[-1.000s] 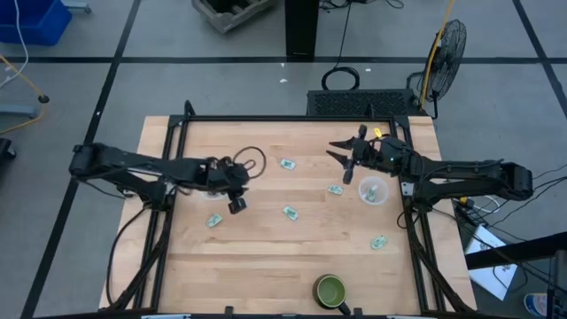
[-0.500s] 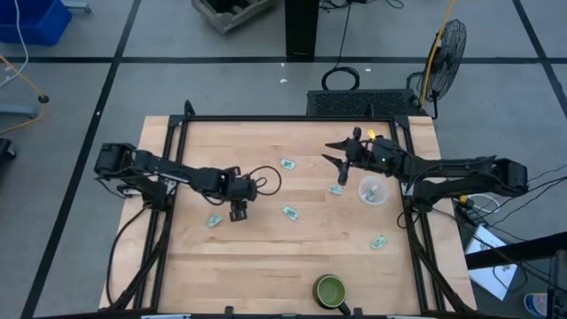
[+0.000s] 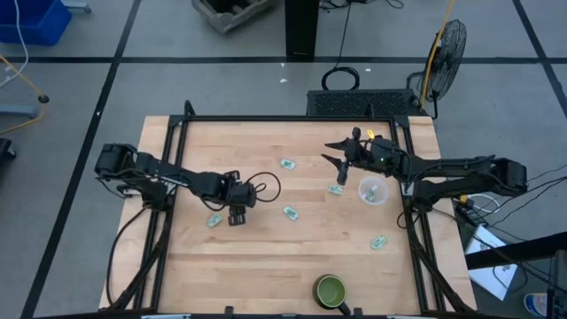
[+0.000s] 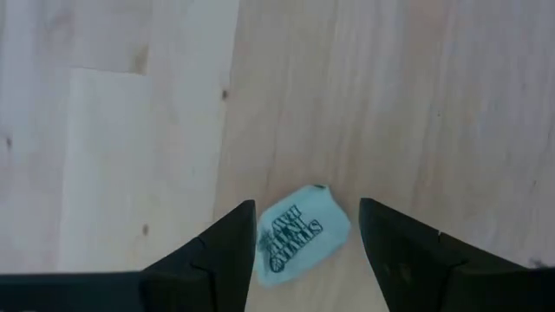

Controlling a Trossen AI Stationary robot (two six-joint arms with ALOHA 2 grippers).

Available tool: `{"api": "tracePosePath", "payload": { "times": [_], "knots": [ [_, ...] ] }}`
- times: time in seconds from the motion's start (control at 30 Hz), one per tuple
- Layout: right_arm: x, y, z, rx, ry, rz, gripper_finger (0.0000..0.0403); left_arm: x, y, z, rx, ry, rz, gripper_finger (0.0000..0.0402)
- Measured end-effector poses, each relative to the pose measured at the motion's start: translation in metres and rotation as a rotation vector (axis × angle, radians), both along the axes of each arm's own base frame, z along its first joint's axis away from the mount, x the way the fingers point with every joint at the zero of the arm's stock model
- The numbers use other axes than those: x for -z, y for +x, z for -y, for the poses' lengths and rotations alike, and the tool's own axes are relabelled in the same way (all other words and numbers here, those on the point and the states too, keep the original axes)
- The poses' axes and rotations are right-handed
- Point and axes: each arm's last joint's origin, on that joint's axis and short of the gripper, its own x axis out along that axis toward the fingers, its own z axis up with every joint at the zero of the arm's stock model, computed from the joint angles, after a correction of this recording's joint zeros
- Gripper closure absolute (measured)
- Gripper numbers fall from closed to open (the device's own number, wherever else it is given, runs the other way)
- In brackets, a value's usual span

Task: Pick and place Stevia / Truvia into bins
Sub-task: Put the stevia packet into the left transparent container

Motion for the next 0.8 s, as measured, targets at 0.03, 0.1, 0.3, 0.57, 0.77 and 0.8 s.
{"api": "tracePosePath", "payload": {
  "times": [0.03,0.1,0.3,0.57,0.77,0.8],
  "knots": [
    [0.000,0.000,0.000,0.000,0.000,0.001,0.0247,0.000,0.000,0.000,-0.001,-0.011,-0.001,0.0190],
    [0.000,0.000,0.000,0.000,0.000,0.001,0.0247,0.000,0.000,0.001,-0.005,-0.023,0.000,0.0190],
    [0.000,0.000,0.000,0.000,0.000,0.001,0.0247,0.000,0.000,0.001,-0.013,-0.026,0.000,0.0190],
    [0.000,0.000,0.000,0.000,0.000,0.001,0.0247,0.024,0.007,0.002,-0.012,-0.029,-0.077,0.0190],
    [-0.001,0.000,0.000,-0.001,-0.002,0.008,0.0247,0.026,0.007,0.001,-0.036,-0.010,-0.083,0.0194],
    [-0.001,0.000,0.000,-0.001,-0.003,0.008,0.0247,0.024,0.006,0.001,-0.035,-0.011,-0.080,0.0201]
  ]
}}
